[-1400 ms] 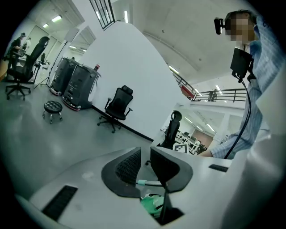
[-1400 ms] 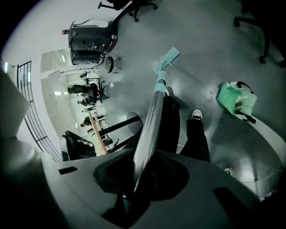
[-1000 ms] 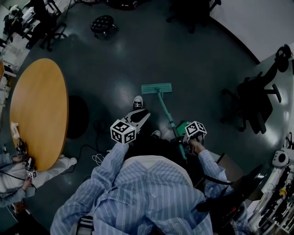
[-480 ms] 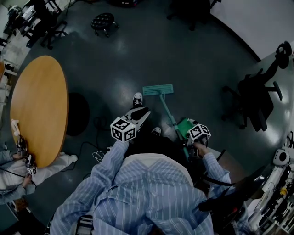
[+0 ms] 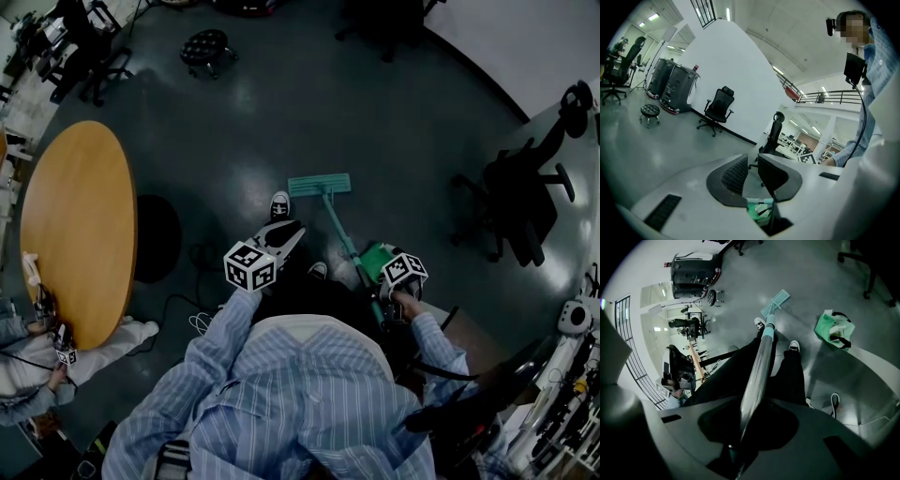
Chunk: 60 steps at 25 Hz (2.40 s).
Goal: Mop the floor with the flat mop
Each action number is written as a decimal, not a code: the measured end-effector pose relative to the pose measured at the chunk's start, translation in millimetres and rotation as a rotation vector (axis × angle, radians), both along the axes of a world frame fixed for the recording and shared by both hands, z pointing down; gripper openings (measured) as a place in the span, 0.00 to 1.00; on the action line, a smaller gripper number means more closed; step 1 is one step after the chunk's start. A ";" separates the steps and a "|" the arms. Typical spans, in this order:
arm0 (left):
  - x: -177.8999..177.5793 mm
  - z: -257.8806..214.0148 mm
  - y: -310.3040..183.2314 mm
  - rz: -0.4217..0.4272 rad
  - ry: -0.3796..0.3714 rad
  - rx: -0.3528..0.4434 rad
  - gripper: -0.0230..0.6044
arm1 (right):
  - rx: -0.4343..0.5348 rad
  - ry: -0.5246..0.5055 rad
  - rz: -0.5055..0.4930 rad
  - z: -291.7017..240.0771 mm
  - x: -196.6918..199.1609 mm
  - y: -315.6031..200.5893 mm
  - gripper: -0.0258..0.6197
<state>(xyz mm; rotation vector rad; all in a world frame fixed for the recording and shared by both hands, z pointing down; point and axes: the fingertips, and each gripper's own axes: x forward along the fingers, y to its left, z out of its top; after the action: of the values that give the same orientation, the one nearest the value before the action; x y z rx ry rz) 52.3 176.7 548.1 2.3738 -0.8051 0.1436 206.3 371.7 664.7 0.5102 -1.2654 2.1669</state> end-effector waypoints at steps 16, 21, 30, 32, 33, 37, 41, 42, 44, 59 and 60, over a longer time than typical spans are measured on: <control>-10.1 11.4 -66.2 0.014 -0.006 -0.036 0.15 | 0.015 0.001 0.006 8.8 -23.9 -107.1 0.19; -22.3 14.0 -110.6 0.003 -0.008 -0.056 0.15 | 0.021 0.011 -0.003 12.6 -35.2 -173.3 0.19; -72.2 25.4 -204.6 -0.016 -0.018 -0.096 0.15 | 0.033 0.036 -0.020 19.1 -74.6 -314.4 0.19; -86.9 28.6 -227.6 -0.024 -0.012 -0.109 0.15 | 0.036 0.043 -0.022 21.1 -86.6 -349.0 0.19; -93.7 30.5 -239.8 -0.030 -0.008 -0.114 0.15 | 0.036 0.045 -0.022 22.6 -92.7 -366.6 0.19; -114.4 38.4 -293.0 -0.042 0.003 -0.123 0.15 | 0.047 0.057 -0.021 29.8 -113.3 -442.9 0.19; -129.6 41.3 -345.6 -0.038 0.005 -0.112 0.15 | 0.061 0.066 -0.014 36.3 -132.7 -523.1 0.19; -132.8 41.4 -358.3 -0.040 0.007 -0.109 0.15 | 0.062 0.068 -0.012 37.9 -137.4 -543.3 0.19; -140.1 42.7 -382.3 -0.047 0.011 -0.103 0.15 | 0.068 0.073 -0.008 42.1 -147.4 -583.6 0.19; -192.4 100.3 -432.0 -0.169 0.031 -0.199 0.15 | 0.105 0.174 0.077 103.3 -191.9 -831.7 0.15; -194.8 104.4 -428.0 -0.175 0.029 -0.213 0.15 | 0.099 0.179 0.093 105.8 -193.7 -842.1 0.14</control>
<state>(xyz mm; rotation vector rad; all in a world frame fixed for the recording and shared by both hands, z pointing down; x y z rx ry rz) -142.5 -251.3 652.5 2.0923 -0.9309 0.1159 12.6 -470.4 770.5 0.7991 -1.2764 2.0879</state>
